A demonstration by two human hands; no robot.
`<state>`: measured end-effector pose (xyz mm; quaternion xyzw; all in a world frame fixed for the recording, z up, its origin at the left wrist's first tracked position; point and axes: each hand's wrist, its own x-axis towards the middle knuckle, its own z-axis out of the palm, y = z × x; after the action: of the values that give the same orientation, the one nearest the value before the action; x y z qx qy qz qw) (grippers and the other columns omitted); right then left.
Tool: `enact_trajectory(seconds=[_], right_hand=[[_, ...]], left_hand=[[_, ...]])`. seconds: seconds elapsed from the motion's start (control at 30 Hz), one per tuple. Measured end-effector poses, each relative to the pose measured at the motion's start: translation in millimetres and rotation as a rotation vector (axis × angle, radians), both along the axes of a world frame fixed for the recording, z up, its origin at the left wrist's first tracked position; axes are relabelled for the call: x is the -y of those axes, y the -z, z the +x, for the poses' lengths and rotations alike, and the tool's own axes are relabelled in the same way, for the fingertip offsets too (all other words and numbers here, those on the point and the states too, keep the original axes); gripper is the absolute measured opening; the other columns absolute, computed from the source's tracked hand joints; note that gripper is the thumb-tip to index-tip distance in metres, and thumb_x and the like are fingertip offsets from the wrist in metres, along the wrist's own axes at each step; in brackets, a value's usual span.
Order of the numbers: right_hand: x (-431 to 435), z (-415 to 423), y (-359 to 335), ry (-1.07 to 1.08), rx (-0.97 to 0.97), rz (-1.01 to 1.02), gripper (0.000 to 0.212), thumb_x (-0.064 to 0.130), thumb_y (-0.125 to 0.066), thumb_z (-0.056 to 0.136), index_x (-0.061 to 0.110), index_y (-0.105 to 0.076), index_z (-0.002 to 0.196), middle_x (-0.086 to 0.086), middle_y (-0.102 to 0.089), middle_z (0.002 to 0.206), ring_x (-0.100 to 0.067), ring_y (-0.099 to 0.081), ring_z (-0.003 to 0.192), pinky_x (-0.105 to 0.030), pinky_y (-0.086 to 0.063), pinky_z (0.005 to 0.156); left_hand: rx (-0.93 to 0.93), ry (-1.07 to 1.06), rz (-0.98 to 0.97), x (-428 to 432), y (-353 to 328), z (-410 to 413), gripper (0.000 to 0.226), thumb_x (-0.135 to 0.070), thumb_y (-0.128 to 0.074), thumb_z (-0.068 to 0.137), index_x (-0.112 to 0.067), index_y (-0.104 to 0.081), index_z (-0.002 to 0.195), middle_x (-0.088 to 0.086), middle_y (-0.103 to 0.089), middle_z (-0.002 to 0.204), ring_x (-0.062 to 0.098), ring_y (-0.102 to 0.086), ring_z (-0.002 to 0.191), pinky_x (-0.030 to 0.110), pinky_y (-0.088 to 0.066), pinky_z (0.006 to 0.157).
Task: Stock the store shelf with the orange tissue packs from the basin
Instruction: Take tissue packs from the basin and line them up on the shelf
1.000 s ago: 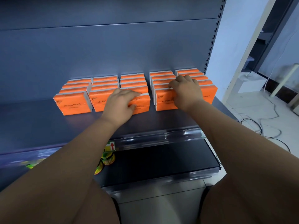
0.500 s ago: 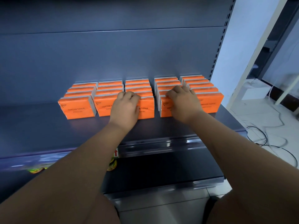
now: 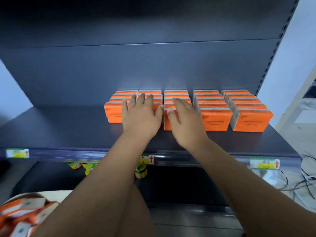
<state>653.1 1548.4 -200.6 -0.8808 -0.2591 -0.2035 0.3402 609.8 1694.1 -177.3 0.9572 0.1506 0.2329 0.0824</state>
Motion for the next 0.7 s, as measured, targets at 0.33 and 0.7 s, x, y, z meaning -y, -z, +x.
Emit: enact_trajectory(seconds=[0.33, 0.7], right_hand=[[-151, -145, -17, -0.364, -0.131, 0.167, 0.048, 0.034, -0.044, 0.107, 0.009, -0.048, 0.147, -0.007, -0.050, 0.150, -0.023, -0.038, 0.143, -0.036, -0.030, 0.119], [-254, -275, 75, -0.665, -0.166, -0.249, 0.050, 0.042, -0.043, 0.103, 0.011, -0.051, 0.141, -0.010, -0.056, 0.140, -0.030, -0.049, 0.131, -0.042, -0.040, 0.109]], left_hand=[[0.047, -0.378, 0.132, -112, 10, -214, 0.078, -0.064, -0.034, 0.094, -0.013, -0.047, 0.152, 0.012, -0.047, 0.158, 0.037, -0.034, 0.151, 0.054, -0.026, 0.121], [-0.117, -0.690, -0.011, -187, 82, -366, 0.071, -0.060, -0.041, 0.098, -0.014, -0.047, 0.153, 0.008, -0.045, 0.160, 0.033, -0.031, 0.153, 0.049, -0.022, 0.124]])
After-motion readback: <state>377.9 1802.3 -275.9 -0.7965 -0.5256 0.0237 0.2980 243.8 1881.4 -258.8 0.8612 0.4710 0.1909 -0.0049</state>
